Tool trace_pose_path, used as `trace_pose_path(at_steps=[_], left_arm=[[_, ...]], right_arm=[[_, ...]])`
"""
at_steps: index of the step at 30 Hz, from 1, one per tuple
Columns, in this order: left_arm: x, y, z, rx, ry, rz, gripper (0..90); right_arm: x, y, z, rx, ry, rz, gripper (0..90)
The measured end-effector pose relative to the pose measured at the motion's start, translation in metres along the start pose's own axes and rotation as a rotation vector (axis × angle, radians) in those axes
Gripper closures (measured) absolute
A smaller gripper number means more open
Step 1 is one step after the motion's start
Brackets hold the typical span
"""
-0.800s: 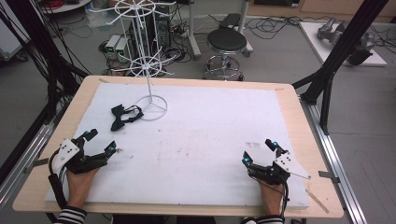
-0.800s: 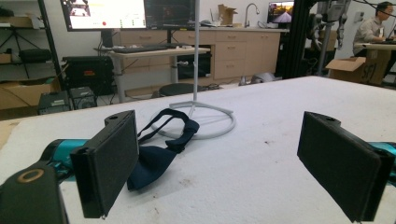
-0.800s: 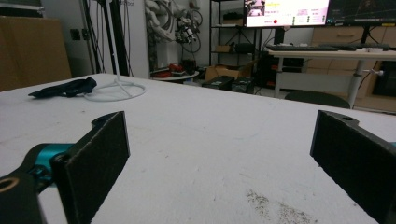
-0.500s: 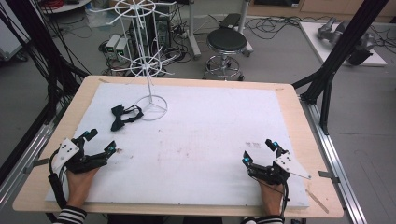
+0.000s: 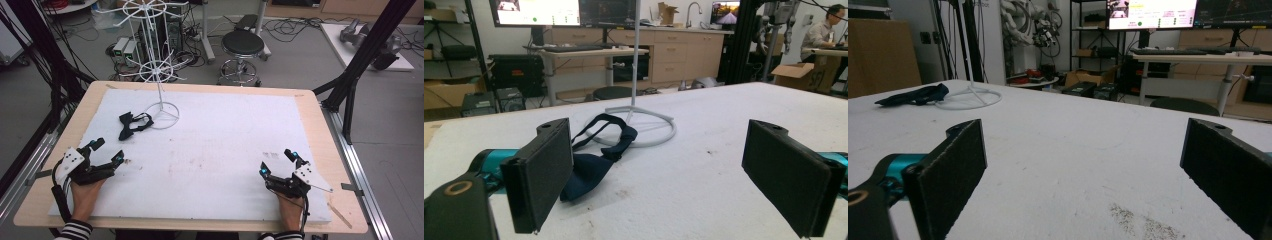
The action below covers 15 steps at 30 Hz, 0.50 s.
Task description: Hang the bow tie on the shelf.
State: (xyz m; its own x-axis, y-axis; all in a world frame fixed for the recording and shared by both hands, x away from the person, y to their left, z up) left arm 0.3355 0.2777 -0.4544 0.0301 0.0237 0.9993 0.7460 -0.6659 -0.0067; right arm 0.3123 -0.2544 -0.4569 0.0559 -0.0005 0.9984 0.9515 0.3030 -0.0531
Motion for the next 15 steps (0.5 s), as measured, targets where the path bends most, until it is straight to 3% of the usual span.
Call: trace_pose_path(at_steps=[7, 15], left_arm=[[0.001, 0.001, 0.001, -0.003, 0.004, 0.028, 13.1], [0.021, 0.003, 0.01, 0.013, 0.017, 0.04, 13.1]], right_arm=[[0.0, 0.001, -0.001, -0.003, -0.006, -0.004, 3.6], [0.0, 0.0, 0.0, -0.001, 0.007, 0.004, 3.6]])
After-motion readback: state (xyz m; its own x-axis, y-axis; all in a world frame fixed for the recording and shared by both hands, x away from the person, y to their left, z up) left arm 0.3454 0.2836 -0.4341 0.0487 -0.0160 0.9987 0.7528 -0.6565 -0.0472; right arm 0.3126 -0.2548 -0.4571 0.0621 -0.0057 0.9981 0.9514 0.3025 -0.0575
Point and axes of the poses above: each handheld gripper's, and its own axes: y roughly forward along the jaws, x roughly out of its top, z roughly to its left, the point moved 6 cm from there along y, roughly forward along the jaws, and after that the axes turned 11 degrees about -x, right-handed, at the moved point
